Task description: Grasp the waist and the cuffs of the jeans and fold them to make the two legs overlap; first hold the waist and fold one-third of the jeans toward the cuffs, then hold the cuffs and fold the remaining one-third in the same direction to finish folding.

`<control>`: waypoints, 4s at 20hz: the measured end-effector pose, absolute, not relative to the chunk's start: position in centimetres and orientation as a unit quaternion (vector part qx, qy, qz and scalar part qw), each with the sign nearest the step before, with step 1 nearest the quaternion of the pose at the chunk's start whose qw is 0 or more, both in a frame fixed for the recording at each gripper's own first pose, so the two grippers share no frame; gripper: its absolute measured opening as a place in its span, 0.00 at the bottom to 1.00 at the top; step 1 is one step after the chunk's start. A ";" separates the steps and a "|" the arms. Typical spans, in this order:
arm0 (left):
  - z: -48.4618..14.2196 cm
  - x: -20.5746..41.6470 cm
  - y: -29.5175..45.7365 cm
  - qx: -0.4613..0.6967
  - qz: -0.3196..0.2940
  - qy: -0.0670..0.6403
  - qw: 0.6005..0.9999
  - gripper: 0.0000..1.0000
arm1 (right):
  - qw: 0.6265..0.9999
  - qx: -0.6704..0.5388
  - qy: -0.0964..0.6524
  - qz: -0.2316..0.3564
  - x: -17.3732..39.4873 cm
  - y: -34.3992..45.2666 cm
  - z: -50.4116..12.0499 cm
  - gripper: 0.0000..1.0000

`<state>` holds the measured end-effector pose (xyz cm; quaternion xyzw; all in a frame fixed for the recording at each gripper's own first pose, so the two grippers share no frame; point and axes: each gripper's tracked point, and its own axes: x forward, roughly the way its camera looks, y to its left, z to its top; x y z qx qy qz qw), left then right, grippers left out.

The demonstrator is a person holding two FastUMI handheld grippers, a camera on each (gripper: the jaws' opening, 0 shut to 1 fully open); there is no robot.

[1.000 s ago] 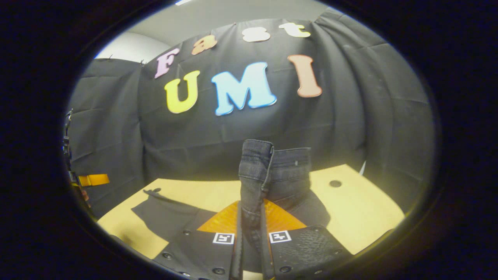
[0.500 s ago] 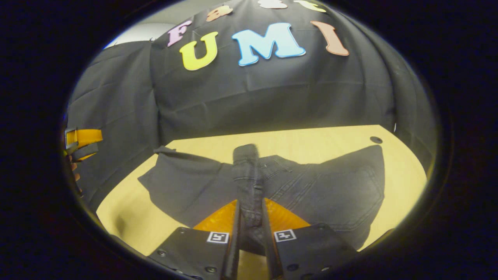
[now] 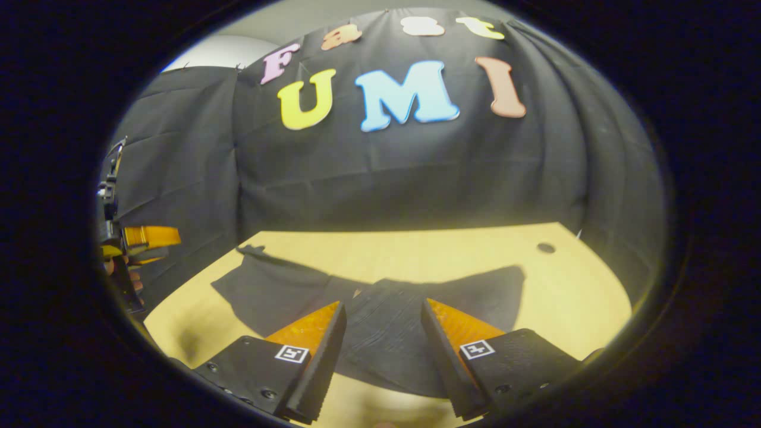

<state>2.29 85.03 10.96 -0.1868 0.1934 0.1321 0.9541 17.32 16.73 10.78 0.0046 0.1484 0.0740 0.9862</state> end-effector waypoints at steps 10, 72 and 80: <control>-2.4 5.2 93.2 -0.468 0.230 0.287 0.804 0.98 | 0.990 0.001 0.136 -0.026 14.5 6.4 15.0 0.79; 1.5 13.0 89.5 -0.573 0.149 0.246 0.768 0.07 | 0.978 0.012 0.206 -0.035 12.4 2.5 12.7 0.81; -2.4 11.0 93.6 -0.547 0.221 0.290 0.753 0.27 | 0.976 0.030 0.213 -0.030 13.2 3.2 12.0 0.81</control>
